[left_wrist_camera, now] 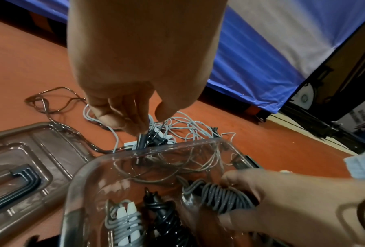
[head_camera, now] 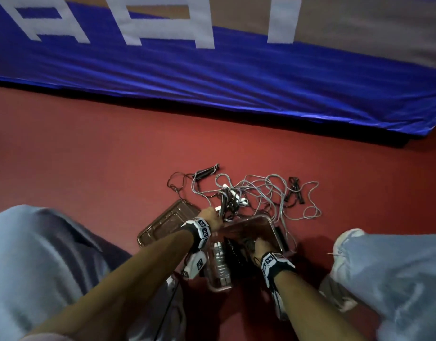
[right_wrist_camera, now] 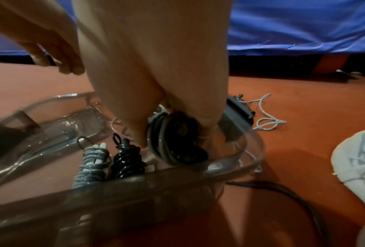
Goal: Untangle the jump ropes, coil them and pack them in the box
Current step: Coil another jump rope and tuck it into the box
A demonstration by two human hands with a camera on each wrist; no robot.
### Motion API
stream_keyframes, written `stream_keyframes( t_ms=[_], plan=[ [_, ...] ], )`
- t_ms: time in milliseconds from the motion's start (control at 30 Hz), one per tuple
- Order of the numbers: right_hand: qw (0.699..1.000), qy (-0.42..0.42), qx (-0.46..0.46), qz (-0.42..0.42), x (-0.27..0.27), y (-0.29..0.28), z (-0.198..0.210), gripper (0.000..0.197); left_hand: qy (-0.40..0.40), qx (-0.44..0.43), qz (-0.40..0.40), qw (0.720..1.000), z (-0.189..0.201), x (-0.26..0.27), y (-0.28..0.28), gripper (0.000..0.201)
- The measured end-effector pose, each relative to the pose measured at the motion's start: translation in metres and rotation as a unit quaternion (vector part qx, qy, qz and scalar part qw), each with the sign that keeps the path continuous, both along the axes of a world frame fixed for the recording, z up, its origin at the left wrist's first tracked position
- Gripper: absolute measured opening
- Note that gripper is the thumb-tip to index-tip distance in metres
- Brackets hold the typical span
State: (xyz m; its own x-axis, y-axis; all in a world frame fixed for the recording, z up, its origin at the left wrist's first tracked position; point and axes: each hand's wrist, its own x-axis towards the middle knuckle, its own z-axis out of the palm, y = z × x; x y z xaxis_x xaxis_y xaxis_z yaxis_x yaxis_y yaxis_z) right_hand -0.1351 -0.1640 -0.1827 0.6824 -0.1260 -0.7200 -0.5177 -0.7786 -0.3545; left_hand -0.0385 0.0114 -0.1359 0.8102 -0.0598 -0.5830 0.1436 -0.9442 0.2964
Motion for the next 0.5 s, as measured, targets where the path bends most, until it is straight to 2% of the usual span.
stream_keyframes(
  t_ms=[200,267,367,433,500],
  plan=[
    [0.999,0.011,-0.043,-0.005,0.020,0.012,-0.057,0.051,0.017,0.015,0.050,0.999,-0.044,0.034,0.001,0.039],
    [0.998,-0.010,-0.049,-0.024,0.027,0.019,-0.050,0.044,0.028,0.012,0.052,0.998,-0.064,0.041,0.001,0.042],
    [0.990,-0.089,-0.037,-0.107,0.042,0.033,-0.028,0.034,0.048,0.003,0.047,0.998,-0.095,0.049,-0.002,0.048],
    [0.977,-0.146,-0.033,-0.150,0.057,0.040,-0.012,0.034,0.058,-0.002,0.031,0.998,-0.100,0.054,-0.008,0.053],
    [0.965,-0.204,-0.009,-0.164,0.075,0.043,-0.002,0.035,0.063,-0.004,0.018,0.998,-0.102,0.062,-0.017,0.047]
  ],
)
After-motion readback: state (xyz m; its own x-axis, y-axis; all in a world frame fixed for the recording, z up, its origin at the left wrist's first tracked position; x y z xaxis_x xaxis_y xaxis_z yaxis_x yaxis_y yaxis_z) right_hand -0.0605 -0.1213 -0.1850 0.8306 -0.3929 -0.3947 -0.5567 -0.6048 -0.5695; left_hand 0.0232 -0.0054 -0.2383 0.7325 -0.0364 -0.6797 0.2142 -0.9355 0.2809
